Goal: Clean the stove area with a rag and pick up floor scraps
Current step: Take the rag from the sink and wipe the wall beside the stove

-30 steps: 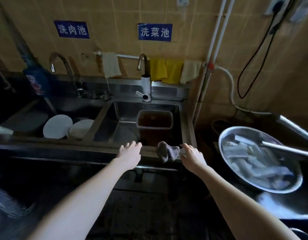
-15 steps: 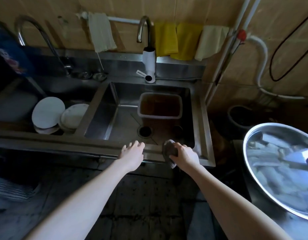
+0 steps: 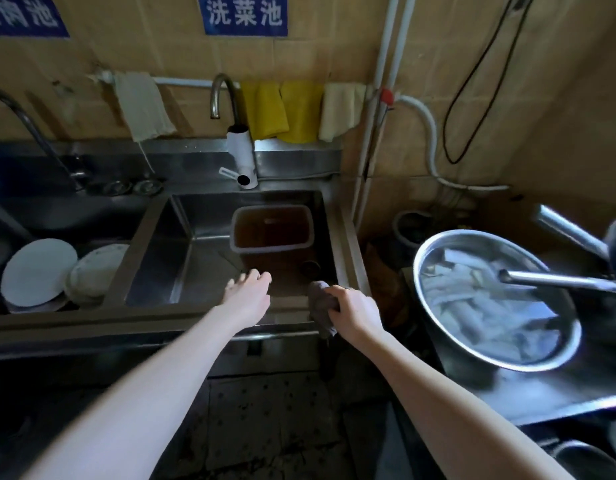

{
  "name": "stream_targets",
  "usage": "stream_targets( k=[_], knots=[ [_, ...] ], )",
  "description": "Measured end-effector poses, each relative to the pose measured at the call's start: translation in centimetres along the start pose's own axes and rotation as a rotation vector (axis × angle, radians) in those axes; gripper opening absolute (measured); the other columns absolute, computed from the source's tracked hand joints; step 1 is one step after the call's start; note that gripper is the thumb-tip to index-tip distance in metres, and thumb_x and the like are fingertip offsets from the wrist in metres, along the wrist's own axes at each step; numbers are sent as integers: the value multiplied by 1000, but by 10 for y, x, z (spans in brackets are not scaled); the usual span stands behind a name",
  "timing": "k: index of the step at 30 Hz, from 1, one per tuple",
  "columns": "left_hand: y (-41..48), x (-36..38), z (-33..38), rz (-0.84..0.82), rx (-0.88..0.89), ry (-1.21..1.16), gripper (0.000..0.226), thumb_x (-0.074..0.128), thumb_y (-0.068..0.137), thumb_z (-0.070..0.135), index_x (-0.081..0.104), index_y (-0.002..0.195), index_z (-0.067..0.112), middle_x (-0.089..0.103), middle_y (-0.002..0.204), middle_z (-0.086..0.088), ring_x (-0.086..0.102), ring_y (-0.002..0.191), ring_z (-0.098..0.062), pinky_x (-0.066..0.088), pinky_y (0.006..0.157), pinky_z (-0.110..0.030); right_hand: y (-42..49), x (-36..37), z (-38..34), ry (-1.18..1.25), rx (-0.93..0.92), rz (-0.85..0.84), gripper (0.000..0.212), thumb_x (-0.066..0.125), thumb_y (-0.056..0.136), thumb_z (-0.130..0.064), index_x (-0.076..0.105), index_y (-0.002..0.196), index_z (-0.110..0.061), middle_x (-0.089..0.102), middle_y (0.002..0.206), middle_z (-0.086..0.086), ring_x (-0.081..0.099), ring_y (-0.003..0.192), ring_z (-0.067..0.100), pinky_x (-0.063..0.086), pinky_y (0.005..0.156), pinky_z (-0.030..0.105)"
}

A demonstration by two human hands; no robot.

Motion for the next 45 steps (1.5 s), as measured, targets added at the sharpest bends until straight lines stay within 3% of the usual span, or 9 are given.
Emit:
stream_targets(
  k=[9, 14, 20, 29, 37, 45],
  knots=[
    [-66, -38, 125, 123, 197, 29, 35, 42, 97, 25, 41, 130, 17, 46, 130, -9, 47, 119, -30, 37, 100, -46, -129, -88, 84, 6, 127, 172, 39, 57, 76, -20, 60, 113, -30, 69, 101, 3, 63, 95, 28, 46, 72, 32],
    [-110, -31, 206, 112, 315, 97, 34, 39, 96, 27, 40, 128, 17, 45, 129, -9, 45, 119, -30, 36, 98, -45, -211, -128, 132, -21, 225, 256, 46, 55, 79, -21, 56, 123, -34, 66, 115, 2, 60, 107, 27, 46, 86, 35],
    [-142, -33, 316, 127, 496, 159, 34, 39, 95, 27, 39, 128, 16, 45, 130, -9, 44, 121, -30, 35, 98, -44, -305, -174, 196, -57, 372, 330, 46, 56, 80, -21, 55, 125, -33, 66, 113, 6, 60, 107, 29, 45, 89, 37],
    [-197, -22, 492, 182, 899, 279, 33, 42, 95, 30, 41, 125, 16, 47, 126, -10, 47, 119, -30, 38, 96, -43, -449, -229, 280, -124, 710, 498, 43, 58, 81, -26, 56, 124, -34, 65, 117, 3, 59, 108, 27, 43, 87, 36],
    [-259, 22, 602, 194, 1206, 354, 26, 43, 92, 25, 43, 116, 16, 50, 117, -7, 53, 111, -29, 42, 84, -41, -594, -238, 331, -163, 1078, 524, 44, 54, 85, -28, 51, 128, -31, 62, 117, 5, 58, 109, 27, 43, 90, 37],
    [-330, 60, 689, 188, 1358, 371, 30, 46, 92, 29, 43, 119, 18, 50, 119, -5, 52, 113, -27, 42, 87, -41, -732, -225, 360, -206, 1313, 522, 42, 50, 87, -27, 49, 130, -30, 61, 116, 5, 58, 109, 26, 42, 90, 35]
  ],
)
Point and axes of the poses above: each hand's wrist, its own y-axis towards the middle knuckle, its own x-axis out of the palm, z = x × y, the point moved 10 cm from there along y, towards the middle knuckle
